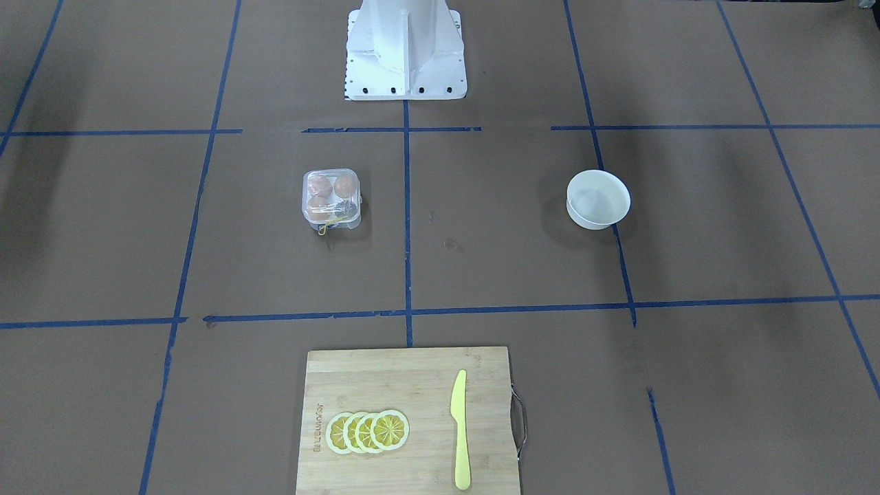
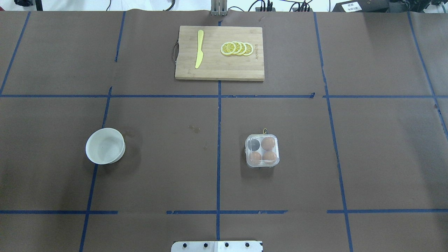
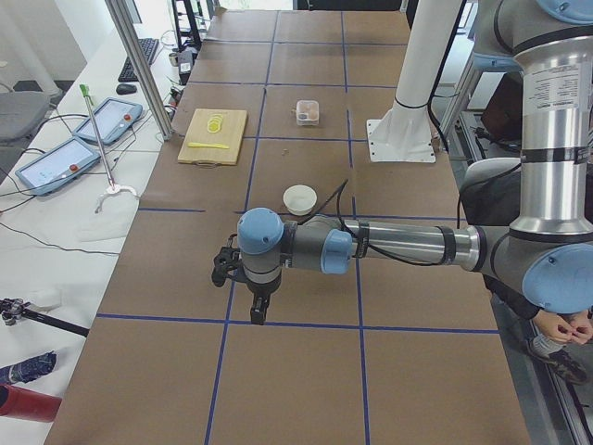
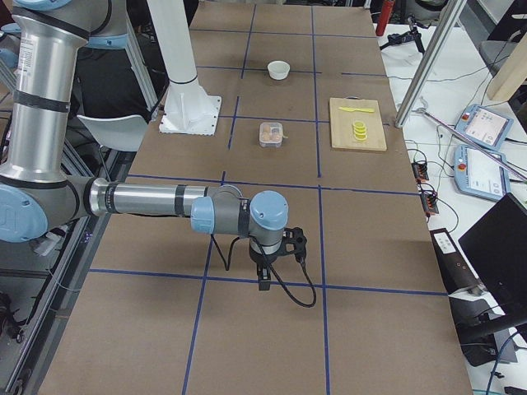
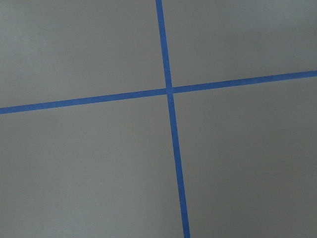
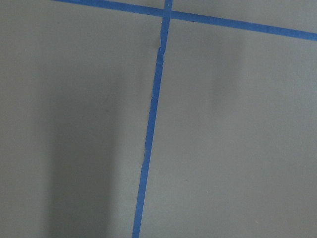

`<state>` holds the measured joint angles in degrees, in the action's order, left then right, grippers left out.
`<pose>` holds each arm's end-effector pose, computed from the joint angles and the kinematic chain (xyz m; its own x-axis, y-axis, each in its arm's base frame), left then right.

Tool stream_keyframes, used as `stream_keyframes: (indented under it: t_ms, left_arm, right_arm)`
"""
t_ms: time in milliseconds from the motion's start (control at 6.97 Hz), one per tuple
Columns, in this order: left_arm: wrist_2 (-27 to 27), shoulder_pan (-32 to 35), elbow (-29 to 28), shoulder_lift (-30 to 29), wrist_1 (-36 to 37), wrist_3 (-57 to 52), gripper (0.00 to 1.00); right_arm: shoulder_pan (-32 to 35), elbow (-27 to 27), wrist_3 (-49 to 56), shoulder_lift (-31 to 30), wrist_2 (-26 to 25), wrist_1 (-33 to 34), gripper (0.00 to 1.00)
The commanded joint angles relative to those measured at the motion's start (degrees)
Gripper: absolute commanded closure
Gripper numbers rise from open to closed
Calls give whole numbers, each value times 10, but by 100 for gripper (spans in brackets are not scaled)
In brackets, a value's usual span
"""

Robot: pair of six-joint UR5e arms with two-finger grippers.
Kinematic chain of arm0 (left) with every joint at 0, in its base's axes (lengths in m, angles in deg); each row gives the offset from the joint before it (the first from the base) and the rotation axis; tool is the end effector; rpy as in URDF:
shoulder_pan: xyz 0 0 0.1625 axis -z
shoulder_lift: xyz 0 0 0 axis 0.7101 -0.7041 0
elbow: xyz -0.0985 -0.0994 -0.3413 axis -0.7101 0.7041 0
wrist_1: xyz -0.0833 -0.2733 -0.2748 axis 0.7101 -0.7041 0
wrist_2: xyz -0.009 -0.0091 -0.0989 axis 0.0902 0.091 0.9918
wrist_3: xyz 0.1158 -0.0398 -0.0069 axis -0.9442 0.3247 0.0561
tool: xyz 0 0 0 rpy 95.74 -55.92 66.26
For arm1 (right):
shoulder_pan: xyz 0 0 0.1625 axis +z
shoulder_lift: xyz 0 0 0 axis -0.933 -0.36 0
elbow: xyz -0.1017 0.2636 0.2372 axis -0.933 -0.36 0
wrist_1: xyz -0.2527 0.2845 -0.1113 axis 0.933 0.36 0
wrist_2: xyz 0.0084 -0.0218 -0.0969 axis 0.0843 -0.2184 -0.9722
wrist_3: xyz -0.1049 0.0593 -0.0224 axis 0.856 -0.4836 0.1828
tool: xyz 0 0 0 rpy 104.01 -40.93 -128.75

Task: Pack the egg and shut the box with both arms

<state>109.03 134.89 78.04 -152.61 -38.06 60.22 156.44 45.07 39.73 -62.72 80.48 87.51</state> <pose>-0.0438 -0.4486 0.5844 0.7058 0.1217 -0.6979 -0.0365 0.9901 0.1358 0.0348 -0.3909 0.6184 0.7355 -0.1260 0.6657 0.1269 0.9908 0.0473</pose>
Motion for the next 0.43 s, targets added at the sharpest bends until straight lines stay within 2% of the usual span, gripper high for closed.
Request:
stream_keyframes:
  t_ms: [0, 287]
  left_arm:
    - [0, 0, 0, 0, 0, 0, 0]
    - [1, 0, 0, 1, 1, 0, 0]
  right_arm:
    - [0, 0, -1, -1, 2, -1, 0]
    - [0, 0, -1, -2, 4, 0, 0]
